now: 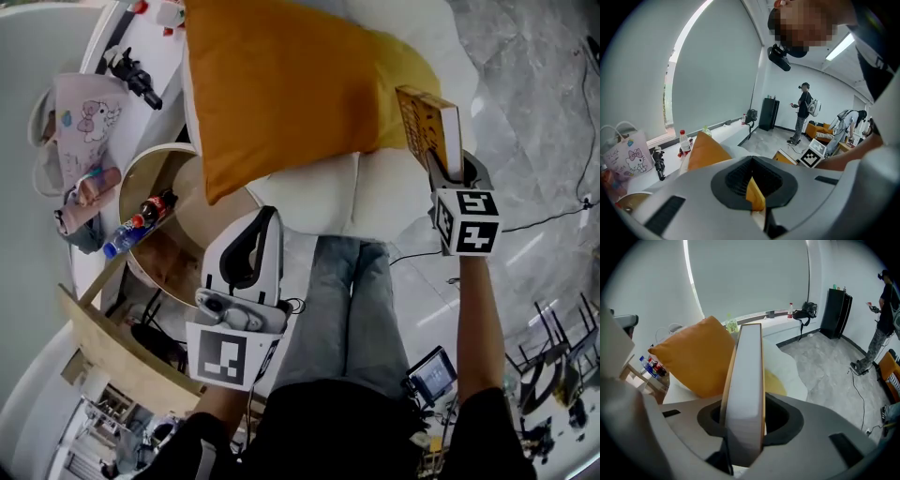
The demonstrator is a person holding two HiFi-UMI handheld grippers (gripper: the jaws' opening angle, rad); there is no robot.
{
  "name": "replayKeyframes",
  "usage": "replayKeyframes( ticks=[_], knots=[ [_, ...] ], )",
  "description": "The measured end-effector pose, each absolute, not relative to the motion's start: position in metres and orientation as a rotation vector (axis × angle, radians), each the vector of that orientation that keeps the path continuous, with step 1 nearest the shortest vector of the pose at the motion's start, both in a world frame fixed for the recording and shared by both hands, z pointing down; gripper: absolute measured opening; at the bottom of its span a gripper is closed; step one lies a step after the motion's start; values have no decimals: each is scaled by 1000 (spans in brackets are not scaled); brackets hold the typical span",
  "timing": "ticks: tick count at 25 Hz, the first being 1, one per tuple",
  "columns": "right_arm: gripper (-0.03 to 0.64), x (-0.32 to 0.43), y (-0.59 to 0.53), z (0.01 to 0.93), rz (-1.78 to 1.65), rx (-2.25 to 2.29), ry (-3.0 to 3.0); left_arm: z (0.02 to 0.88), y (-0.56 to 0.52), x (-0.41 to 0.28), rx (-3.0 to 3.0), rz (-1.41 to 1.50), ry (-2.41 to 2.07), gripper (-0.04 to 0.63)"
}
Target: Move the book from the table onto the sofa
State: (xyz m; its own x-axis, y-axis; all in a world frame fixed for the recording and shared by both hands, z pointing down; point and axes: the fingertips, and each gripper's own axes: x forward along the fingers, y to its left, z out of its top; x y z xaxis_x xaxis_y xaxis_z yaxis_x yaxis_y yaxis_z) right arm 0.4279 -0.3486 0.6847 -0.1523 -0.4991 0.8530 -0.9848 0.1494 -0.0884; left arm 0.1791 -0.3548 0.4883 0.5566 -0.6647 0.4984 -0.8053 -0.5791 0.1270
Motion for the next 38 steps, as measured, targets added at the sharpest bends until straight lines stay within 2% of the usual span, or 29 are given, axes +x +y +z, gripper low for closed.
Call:
replayKeyframes(
  ticks=[9,18,25,34,38],
  knots=[
    [152,410,-360,780,967,1389,-1664,542,-356,140,2371,649,-1221,6],
    [152,403,-370,850,1023,1346,-1577,562,-363,129,2324,659,-1218,6],
    [156,398,-372,856,1034,1301,-1577,562,-365,131,2331,672,-1199,6],
    [237,392,-373,831,995,1237,-1683,544,-365,148,2352,664,-1184,6],
    [239,397,-369,810,993,1250,-1699,528,-365,161,2384,643,-1184,6]
  ],
)
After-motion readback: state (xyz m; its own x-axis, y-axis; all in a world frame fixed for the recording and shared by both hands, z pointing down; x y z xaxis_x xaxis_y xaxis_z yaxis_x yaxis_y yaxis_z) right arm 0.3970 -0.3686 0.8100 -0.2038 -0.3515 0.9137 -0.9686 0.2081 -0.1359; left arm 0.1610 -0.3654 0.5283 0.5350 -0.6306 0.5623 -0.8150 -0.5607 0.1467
